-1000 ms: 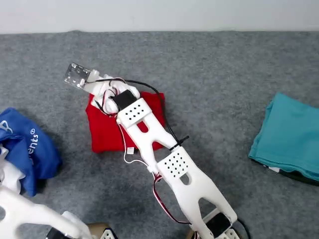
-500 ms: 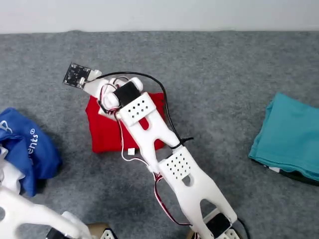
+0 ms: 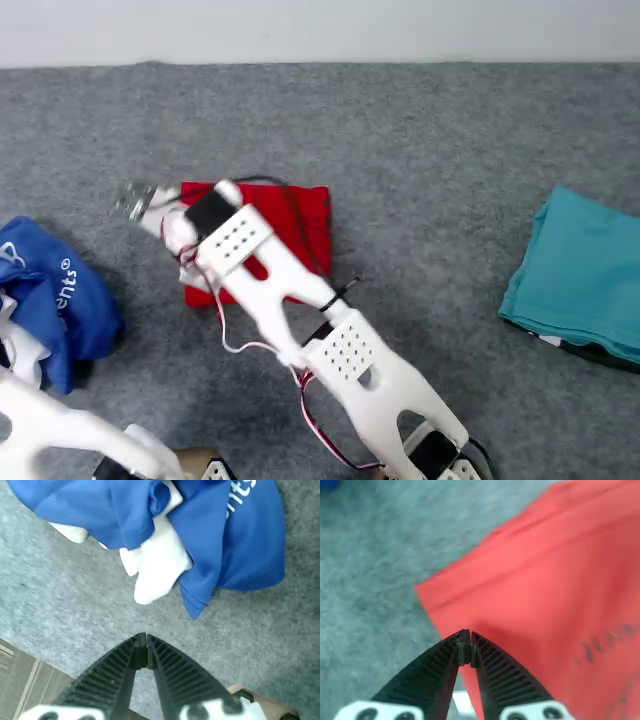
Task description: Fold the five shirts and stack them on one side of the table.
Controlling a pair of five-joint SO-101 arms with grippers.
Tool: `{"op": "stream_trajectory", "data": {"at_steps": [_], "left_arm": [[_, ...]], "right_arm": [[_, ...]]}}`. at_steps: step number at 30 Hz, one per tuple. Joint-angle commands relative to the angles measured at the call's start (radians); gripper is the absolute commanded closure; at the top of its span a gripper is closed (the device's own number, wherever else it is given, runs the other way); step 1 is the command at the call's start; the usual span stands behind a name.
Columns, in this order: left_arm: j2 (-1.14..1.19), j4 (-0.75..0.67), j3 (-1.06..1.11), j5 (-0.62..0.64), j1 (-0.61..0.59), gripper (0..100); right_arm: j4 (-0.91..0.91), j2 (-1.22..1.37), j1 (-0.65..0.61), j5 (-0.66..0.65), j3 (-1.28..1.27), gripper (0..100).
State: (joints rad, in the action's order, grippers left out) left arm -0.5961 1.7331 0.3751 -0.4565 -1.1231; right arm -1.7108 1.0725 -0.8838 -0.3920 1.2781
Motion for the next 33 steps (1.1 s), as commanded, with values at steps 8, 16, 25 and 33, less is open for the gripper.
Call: {"op": "stream_trajectory", "data": {"at_steps": [8, 16, 25, 33], "left_arm": [[-0.028, 0.006, -0.001, -0.003, -0.009, 99], [-0.028, 0.006, -0.002, -0.003, -0.009, 99], [-0.029, 0.012, -0.004, -0.003, -0.011, 99], [-0.192, 0.005, 0.004, -0.003, 0.002, 99]], "right_arm": [[0.125, -0.038, -0.012, 0.009, 0.100, 98.7], [-0.091, -0.085, 0.019, 0.054, 0.195, 98.7], [-0.087, -0.374, 0.117, 0.150, -0.272, 96.9], [-0.087, -0.495, 0.246, 0.511, -0.569, 96.9]]}}
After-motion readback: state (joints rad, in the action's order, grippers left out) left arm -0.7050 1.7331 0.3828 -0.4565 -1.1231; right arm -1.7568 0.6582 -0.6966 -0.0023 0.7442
